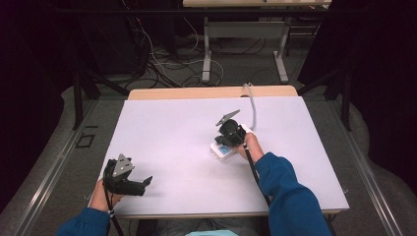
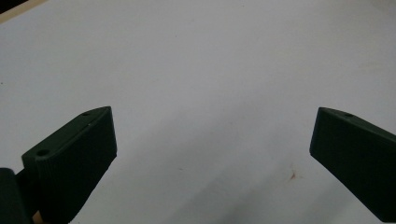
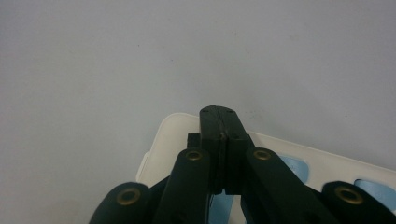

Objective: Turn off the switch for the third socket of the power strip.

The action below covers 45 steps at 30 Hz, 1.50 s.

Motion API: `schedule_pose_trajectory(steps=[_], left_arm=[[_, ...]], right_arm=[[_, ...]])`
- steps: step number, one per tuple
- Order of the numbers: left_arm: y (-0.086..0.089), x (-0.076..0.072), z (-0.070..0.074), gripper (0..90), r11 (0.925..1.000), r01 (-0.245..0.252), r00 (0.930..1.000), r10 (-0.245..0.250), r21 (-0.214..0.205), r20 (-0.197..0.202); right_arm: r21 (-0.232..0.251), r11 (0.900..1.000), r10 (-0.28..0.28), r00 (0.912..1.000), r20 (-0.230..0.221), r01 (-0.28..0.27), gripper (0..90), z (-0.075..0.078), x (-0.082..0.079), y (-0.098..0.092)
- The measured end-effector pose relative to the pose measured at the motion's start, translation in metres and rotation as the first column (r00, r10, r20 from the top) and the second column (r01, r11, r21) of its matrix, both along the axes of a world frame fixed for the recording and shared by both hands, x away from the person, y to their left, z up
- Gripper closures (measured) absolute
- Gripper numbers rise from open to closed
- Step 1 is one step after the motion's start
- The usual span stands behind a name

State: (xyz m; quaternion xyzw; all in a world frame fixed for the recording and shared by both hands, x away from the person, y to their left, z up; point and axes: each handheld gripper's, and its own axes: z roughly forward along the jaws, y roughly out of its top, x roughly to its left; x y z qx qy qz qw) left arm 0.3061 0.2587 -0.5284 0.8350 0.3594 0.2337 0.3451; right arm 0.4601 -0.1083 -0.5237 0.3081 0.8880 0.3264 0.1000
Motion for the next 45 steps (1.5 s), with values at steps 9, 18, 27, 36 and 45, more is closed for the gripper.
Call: schedule_pose_trajectory(steps=[9,18,27,36,45], left_arm=[[-0.0001,0.0008,-0.0013,0.6,0.9999,-0.001,0.9999,0.001,0.013,-0.011],[-0.0016,0.0018,-0.0017,0.7,0.9998,-0.001,1.0,0.001,0.02,-0.009],[-0.001,0.0017,-0.0014,0.9,0.9998,0.001,0.9999,-0.001,0.019,-0.012],[-0.0016,0.0014,-0.001,1.0,0.9996,0.004,0.9999,-0.003,0.027,-0.01],[-0.002,0.0003,-0.0008,1.1,0.9995,0.005,0.9999,-0.005,0.03,-0.009]], right_arm=[[-0.048,0.9988,0.001,0.9992,0.041,0.001,90.0,0.0009,-0.004,0.005],[-0.042,0.9991,-0.001,0.9987,0.05,0.003,90.0,-0.0014,-0.0054,0.004],[-0.026,0.9996,-0.006,0.999,0.045,0.008,90.0,-0.0021,-0.0054,0.0024],[-0.028,0.9996,0.008,0.999,0.043,-0.007,90.0,-0.0019,-0.0039,0.0022],[-0.024,0.9997,0.003,0.999,0.044,-0.002,90.0,-0.0021,-0.0043,0.0022]])
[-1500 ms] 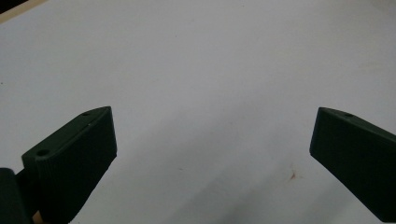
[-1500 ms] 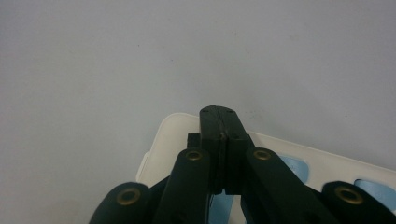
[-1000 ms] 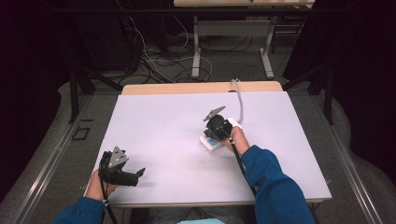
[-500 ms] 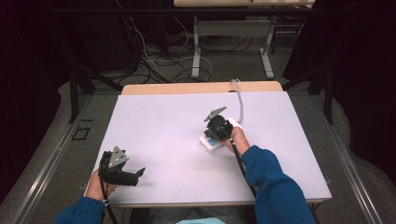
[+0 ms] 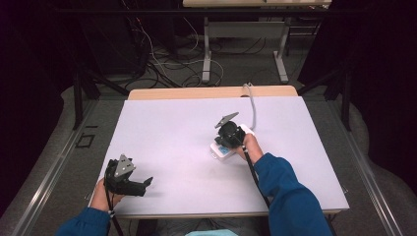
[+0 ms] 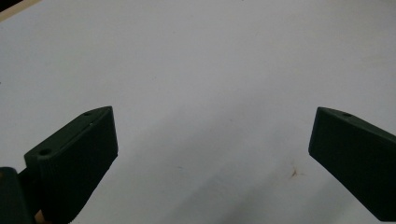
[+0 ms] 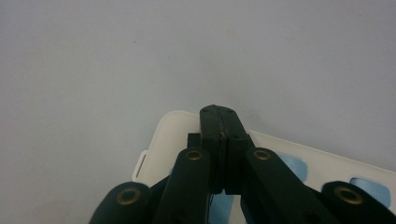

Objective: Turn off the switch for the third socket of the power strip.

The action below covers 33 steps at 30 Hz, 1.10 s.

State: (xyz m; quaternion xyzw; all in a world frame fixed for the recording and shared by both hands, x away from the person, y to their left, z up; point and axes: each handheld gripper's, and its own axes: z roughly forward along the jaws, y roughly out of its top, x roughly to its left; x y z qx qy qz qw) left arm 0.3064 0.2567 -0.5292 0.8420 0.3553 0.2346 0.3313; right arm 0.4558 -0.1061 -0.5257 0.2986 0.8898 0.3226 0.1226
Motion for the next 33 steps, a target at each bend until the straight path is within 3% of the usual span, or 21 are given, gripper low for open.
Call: schedule_pose_trajectory(steps=[7,33], left_arm=[[0.0017,-0.0002,0.0011,1.4,1.0,-0.001,0.9999,0.001,0.008,0.017],[0.002,-0.0008,0.0013,1.6,0.9998,-0.003,0.9998,0.002,0.018,0.018]], right_arm=[[0.003,1.0,0.003,1.0,0.003,-0.003,90.0,-0.0002,0.0002,-0.0004],[0.002,1.0,-0.003,0.9999,0.012,0.003,90.0,-0.0004,-0.0004,-0.0003]])
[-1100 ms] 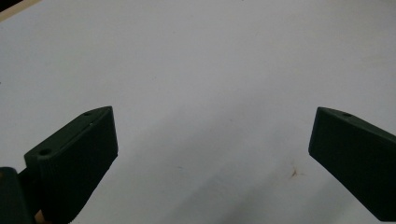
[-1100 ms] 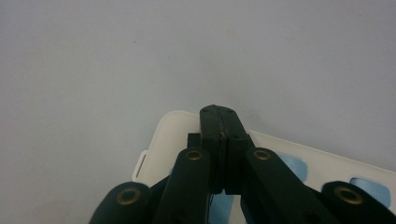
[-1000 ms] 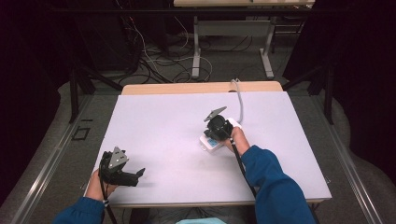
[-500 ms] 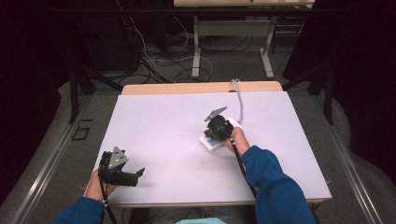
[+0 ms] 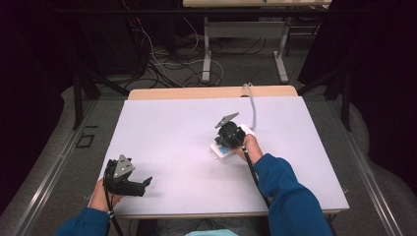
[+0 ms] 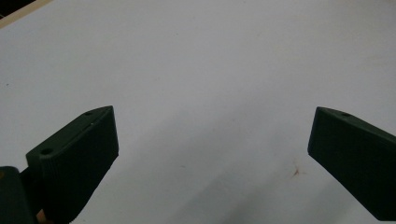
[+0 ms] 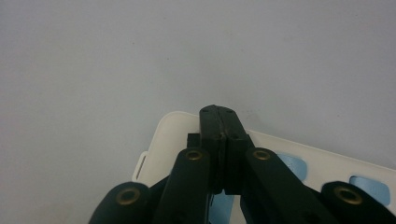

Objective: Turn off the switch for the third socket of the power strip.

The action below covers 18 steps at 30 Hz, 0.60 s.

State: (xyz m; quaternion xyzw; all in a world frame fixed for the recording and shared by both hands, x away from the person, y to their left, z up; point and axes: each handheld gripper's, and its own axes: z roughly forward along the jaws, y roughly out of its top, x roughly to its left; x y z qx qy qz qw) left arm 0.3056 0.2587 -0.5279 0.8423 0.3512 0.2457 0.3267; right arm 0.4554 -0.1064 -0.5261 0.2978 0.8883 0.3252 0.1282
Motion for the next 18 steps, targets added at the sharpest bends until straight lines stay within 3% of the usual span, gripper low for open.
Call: schedule_pose_trajectory(steps=[18], left_arm=[[0.0001,0.0,0.0,1.7,1.0,-0.001,1.0,0.001,-0.003,-0.002]], right_arm=[[0.002,0.9997,-0.023,0.9997,-0.013,0.023,90.0,0.0003,-0.0017,0.0011]])
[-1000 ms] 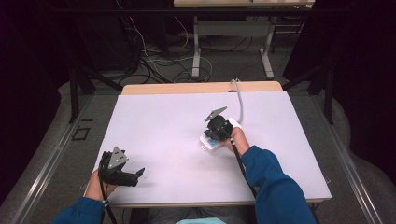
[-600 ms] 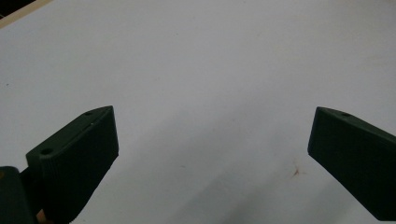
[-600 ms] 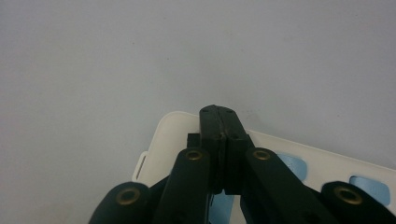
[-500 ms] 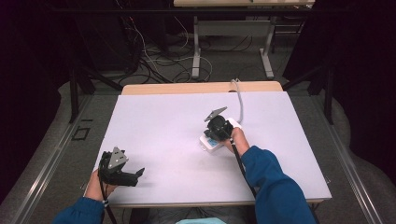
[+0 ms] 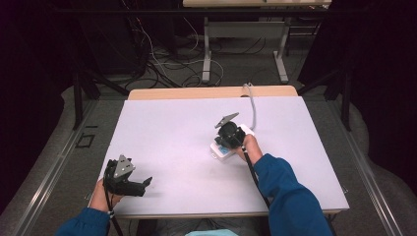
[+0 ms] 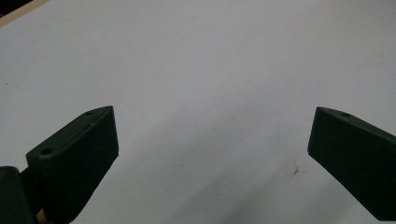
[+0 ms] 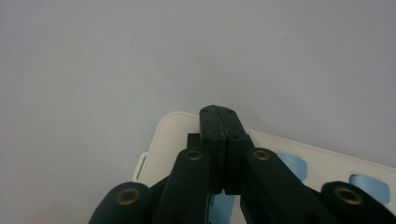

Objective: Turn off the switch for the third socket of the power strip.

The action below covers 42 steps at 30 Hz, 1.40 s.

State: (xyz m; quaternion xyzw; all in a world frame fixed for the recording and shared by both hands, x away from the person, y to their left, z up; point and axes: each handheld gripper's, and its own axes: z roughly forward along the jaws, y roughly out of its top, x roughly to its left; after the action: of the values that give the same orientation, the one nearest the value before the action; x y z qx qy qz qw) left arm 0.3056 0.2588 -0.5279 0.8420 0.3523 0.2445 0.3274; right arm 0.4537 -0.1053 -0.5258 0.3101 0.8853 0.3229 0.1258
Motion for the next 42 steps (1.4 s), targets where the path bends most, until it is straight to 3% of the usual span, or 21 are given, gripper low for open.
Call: schedule_pose_trajectory(steps=[29,35,37,38,39,40,42], left_arm=[[-0.0002,-0.0007,0.0,1.7,0.9999,-0.002,1.0,0.002,-0.012,0.001],[0.0,-0.0008,0.0001,1.7,0.9999,-0.002,1.0,0.002,-0.012,0.0],[-0.0001,-0.001,0.0002,1.7,0.9999,-0.002,1.0,0.002,-0.015,0.001],[0.0002,-0.0011,0.0006,1.7,0.9999,0.0,1.0,0.0,-0.014,-0.004],[-0.0001,-0.001,0.0001,1.7,0.9999,-0.004,1.0,0.004,-0.014,0.001],[0.0,-0.0011,0.0005,1.7,0.9999,-0.001,1.0,0.001,-0.011,-0.003],[-0.0001,-0.0012,0.0004,1.7,0.9999,0.0,1.0,0.0,-0.013,-0.001]], right_arm=[[-0.001,1.0,-0.008,1.0,0.0,0.008,90.0,0.0004,-0.0005,0.0003],[-0.007,1.0,0.003,0.9998,0.019,-0.003,90.0,0.0004,0.0003,0.0003],[0.019,0.9998,-0.01,0.9995,0.03,0.01,90.0,0.0017,-0.0007,0.0002],[0.003,1.0,-0.008,0.9998,0.021,0.008,90.0,0.0028,-0.0011,-0.0001],[0.031,0.9995,-0.012,0.9992,0.038,0.01,90.0,0.0005,-0.0009,0.0003],[-0.001,1.0,0.001,0.9998,0.021,-0.001,90.0,0.0028,-0.0003,-0.001],[0.003,1.0,-0.008,0.9998,0.017,0.008,90.0,0.0026,-0.0011,-0.0003]])
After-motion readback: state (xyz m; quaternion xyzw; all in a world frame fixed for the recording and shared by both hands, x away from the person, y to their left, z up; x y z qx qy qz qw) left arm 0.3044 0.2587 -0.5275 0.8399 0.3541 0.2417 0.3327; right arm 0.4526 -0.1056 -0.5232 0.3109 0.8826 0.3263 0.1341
